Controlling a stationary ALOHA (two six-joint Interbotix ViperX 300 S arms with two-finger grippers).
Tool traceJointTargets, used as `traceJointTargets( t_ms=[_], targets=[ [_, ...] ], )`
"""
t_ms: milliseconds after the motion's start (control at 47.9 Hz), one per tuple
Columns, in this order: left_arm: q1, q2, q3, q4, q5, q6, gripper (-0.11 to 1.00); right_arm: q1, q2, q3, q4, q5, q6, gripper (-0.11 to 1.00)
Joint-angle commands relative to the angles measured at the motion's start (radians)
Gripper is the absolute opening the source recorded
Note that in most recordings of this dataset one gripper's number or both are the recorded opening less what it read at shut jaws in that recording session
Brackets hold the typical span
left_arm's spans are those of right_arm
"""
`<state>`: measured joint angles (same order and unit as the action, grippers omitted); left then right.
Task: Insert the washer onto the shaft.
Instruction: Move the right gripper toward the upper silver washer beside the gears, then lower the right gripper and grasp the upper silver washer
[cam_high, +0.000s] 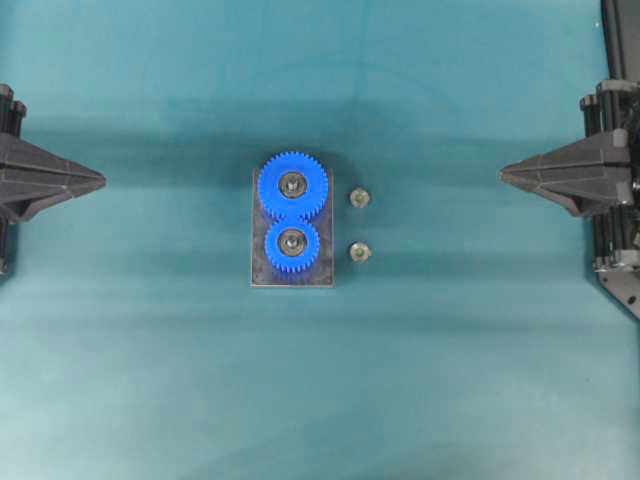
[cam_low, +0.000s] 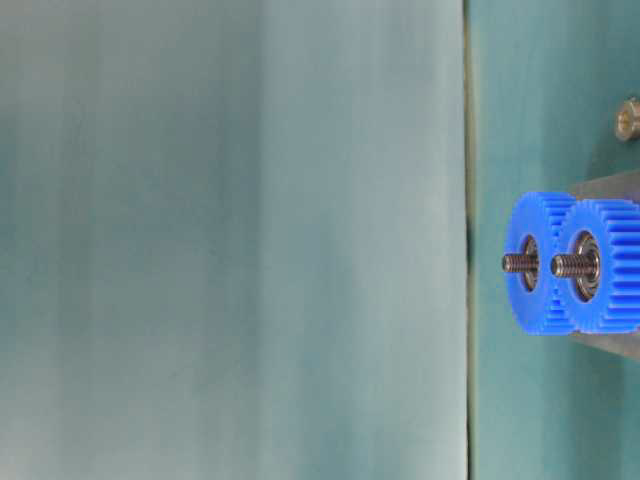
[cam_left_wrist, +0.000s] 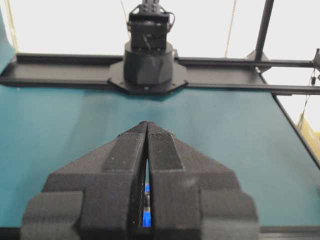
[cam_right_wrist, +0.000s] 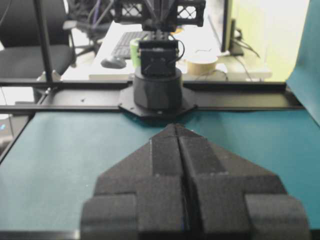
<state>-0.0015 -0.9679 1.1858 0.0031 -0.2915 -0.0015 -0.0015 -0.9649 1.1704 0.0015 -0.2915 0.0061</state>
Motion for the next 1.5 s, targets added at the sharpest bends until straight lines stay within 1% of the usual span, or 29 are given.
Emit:
traceJointTargets(
  t_ms=[0, 21, 42, 84, 104, 167, 209, 293, 418, 522, 648, 815, 1003, 1066, 1128, 1149, 1212, 1275, 1337, 1379, 1483],
  targets=[
    [-0.023, 0.005, -0.018, 0.011, 0.009, -0.031, 0.00, -0.017, 0.014, -0.018, 0.031, 0.012, 0.014, 0.01],
    [-0.025, 0.008, -0.023, 0.011, 0.018, -0.034, 0.00, -0.021, 0.015, -0.025, 0.057, 0.037, 0.017, 0.01],
    [-0.026, 0.008, -0.026, 0.011, 0.031, -0.035, 0.00, -0.034, 0.018, -0.040, 0.094, 0.094, 0.026, 0.01],
    [-0.028, 0.012, -0.038, 0.011, 0.063, -0.038, 0.00, -0.054, 0.023, -0.058, 0.132, 0.192, 0.035, 0.01],
    [-0.026, 0.017, -0.044, 0.011, 0.078, -0.038, 0.00, -0.067, 0.026, -0.067, 0.140, 0.247, 0.038, 0.01],
    [-0.028, 0.034, -0.061, 0.011, 0.115, -0.035, 0.00, -0.101, 0.044, -0.097, 0.141, 0.388, 0.044, 0.01],
    [-0.026, 0.046, -0.069, 0.011, 0.140, -0.035, 0.00, -0.120, 0.061, -0.123, 0.141, 0.460, 0.041, 0.01],
    [-0.026, 0.080, -0.086, 0.011, 0.178, -0.035, 0.00, -0.147, 0.115, -0.170, 0.140, 0.551, 0.040, 0.01],
    [-0.028, 0.126, -0.109, 0.011, 0.193, -0.035, 0.00, -0.153, 0.235, -0.235, 0.138, 0.649, 0.038, 0.01],
    [-0.026, 0.167, -0.120, 0.011, 0.196, -0.035, 0.00, -0.152, 0.339, -0.285, 0.138, 0.704, 0.038, 0.01],
    [-0.028, 0.201, -0.115, 0.011, 0.196, -0.040, 0.00, -0.155, 0.451, -0.324, 0.127, 0.719, 0.035, 0.01],
    [-0.026, 0.196, -0.109, 0.011, 0.216, -0.043, 0.00, -0.163, 0.592, -0.362, 0.121, 0.727, 0.035, 0.01],
    [-0.021, 0.161, -0.110, 0.011, 0.299, -0.048, 0.00, -0.164, 0.744, -0.419, 0.118, 0.733, 0.028, 0.02],
    [-0.023, 0.152, -0.112, 0.011, 0.313, -0.049, 0.00, -0.167, 0.792, -0.437, 0.120, 0.741, 0.025, 0.11],
    [-0.021, 0.143, -0.110, 0.011, 0.325, -0.049, 0.00, -0.173, 0.838, -0.457, 0.118, 0.753, 0.026, 0.25],
    [-0.023, 0.140, -0.109, 0.011, 0.325, -0.049, 0.00, -0.176, 0.859, -0.468, 0.117, 0.756, 0.026, 0.32],
    [-0.023, 0.133, -0.106, 0.011, 0.333, -0.049, 0.00, -0.178, 0.902, -0.488, 0.106, 0.759, 0.023, 0.50],
    [-0.023, 0.133, -0.106, 0.011, 0.347, -0.051, 0.00, -0.179, 0.942, -0.509, 0.084, 0.756, 0.023, 0.70],
    [-0.023, 0.132, -0.109, 0.011, 0.367, -0.051, 0.00, -0.179, 0.977, -0.535, 0.064, 0.761, 0.023, 0.85],
    [-0.023, 0.129, -0.109, 0.011, 0.373, -0.051, 0.00, -0.181, 0.997, -0.552, 0.057, 0.764, 0.023, 0.90],
    [-0.023, 0.126, -0.109, 0.012, 0.377, -0.049, 0.00, -0.187, 1.043, -0.588, 0.043, 0.769, 0.023, 0.83]
  ],
)
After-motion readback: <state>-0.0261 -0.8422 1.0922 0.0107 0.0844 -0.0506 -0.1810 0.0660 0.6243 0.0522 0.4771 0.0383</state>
